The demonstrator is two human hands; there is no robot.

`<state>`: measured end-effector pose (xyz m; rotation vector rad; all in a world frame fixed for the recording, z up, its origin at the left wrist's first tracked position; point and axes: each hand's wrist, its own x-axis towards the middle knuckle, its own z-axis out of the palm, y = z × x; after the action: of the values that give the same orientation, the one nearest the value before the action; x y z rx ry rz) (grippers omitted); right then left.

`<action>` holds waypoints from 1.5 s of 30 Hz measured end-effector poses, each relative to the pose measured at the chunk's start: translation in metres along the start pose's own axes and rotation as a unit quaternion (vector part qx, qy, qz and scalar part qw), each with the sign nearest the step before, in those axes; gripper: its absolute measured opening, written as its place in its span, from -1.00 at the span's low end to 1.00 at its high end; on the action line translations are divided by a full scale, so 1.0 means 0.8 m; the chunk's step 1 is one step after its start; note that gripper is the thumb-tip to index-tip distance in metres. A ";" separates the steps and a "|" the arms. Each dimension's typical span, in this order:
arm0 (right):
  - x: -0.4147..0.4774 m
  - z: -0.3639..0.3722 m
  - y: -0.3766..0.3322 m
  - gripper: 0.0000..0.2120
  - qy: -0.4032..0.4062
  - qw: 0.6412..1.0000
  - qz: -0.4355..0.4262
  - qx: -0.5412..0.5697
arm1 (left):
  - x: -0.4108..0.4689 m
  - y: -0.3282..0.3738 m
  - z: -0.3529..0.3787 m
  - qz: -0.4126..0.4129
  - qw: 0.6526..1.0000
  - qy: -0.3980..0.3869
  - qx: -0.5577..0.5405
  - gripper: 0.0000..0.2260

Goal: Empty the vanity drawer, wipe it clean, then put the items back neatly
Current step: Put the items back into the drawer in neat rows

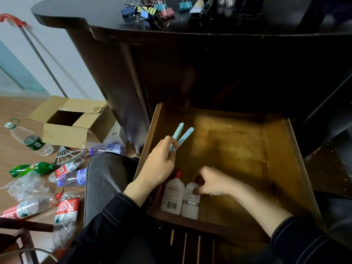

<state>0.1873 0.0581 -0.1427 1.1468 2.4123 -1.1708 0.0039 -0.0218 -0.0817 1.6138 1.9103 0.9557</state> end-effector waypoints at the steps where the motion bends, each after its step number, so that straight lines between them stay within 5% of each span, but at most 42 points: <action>1: 0.000 -0.001 -0.001 -0.66 0.001 1.000 -0.004 -0.003 | 0.000 0.000 0.000 0.000 1.000 -0.001 -0.001 -0.84; 5: 0.001 -0.003 0.000 -0.72 0.016 1.000 -0.007 -0.022 | 0.000 0.001 -0.001 -0.001 1.000 0.000 0.001 -0.84; 9: -0.002 -0.023 -0.003 -0.87 0.129 0.984 -0.009 0.122 | 0.000 0.000 -0.001 -0.002 1.000 0.001 -0.003 -0.83; 16: -0.018 -0.043 -0.021 -0.69 0.183 0.882 -0.015 0.434 | -0.002 0.001 0.001 0.044 0.998 -0.053 -0.011 -0.77; 22: -0.023 -0.053 -0.020 -0.84 0.315 0.810 -0.004 0.495 | -0.005 0.006 0.004 0.034 0.994 -0.086 -0.056 -0.93; 26: -0.025 -0.064 -0.011 -0.83 0.378 0.724 0.046 0.575 | -0.004 0.004 -0.002 -0.016 0.992 -0.036 -0.122 -0.78; 33: -0.023 -0.065 -0.011 -0.81 0.381 0.705 0.071 0.594 | -0.003 0.014 -0.007 -0.031 0.986 -0.042 -0.161 -0.59; 35: -0.023 -0.066 -0.012 -0.80 0.383 0.704 0.072 0.593 | -0.004 0.021 -0.013 -0.057 0.966 -0.060 -0.244 -0.50; 38: -0.024 -0.067 -0.013 -0.81 0.394 0.701 0.074 0.590 | -0.004 0.034 -0.022 -0.135 0.884 -0.111 -0.433 -0.41; 45: -0.037 -0.071 -0.009 -0.79 0.414 0.720 0.052 0.555 | 0.026 0.076 -0.023 -0.214 0.810 -0.202 -0.507 -0.78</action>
<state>0.2090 0.0817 -0.0868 2.5335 1.8186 -2.6423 0.0258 -0.0011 -0.0224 0.6246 1.0380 1.0375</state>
